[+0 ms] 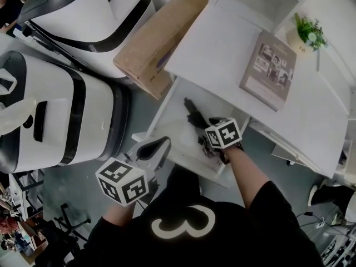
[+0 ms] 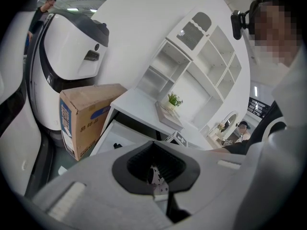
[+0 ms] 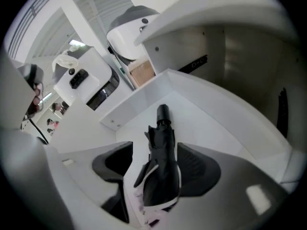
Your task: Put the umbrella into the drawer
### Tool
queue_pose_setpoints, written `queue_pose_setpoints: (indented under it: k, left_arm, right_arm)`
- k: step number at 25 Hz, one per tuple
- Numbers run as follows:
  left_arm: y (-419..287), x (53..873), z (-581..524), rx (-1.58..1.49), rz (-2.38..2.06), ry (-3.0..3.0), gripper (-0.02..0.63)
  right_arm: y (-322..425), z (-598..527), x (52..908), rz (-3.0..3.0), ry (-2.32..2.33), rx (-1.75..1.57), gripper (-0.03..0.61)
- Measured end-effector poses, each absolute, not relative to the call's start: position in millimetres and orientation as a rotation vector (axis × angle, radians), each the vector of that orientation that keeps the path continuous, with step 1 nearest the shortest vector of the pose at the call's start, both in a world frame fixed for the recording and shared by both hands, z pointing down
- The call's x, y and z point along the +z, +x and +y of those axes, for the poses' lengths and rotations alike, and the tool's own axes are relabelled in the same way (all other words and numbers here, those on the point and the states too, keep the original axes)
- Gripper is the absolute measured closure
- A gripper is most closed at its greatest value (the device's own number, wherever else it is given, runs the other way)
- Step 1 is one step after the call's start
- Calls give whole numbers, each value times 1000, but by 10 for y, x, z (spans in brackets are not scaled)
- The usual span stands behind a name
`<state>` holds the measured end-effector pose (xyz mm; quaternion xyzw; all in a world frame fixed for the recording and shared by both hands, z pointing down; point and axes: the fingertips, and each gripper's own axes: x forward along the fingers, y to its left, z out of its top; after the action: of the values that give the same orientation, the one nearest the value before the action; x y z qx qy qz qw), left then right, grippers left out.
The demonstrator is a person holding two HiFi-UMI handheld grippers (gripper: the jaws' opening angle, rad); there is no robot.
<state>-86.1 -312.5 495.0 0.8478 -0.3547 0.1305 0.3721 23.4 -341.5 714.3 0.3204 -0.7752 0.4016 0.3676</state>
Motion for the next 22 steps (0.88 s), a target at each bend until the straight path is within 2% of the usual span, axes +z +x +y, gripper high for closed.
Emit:
queue_pose_setpoints:
  k: [4, 8, 10, 13, 16, 22]
  left_arm:
    - [-776, 4764, -3006, 328, -905, 2213, 607]
    - [-650, 4563, -2789, 317, -887, 2251, 607]
    - [-569, 4428, -2650, 313, -872, 2277, 607]
    - [-428, 4197, -2442, 305, -847, 2328, 607]
    - [-295, 3963, -2217, 292, -826, 2380, 607]
    - [-8, 3403, -1792, 200, -777, 2490, 607]
  right_arm:
    - [264, -3340, 6542, -2181, 868, 1128, 305]
    - [421, -3144, 5758, -2371, 986, 1186, 392]
    - [498, -2969, 5345, -2453, 1035, 1148, 402]
    - [628, -2687, 4707, -2597, 1107, 1073, 495]
    - [770, -2367, 4145, -2720, 1166, 1004, 544]
    - [1020, -1745, 3323, -2868, 1197, 818, 575]
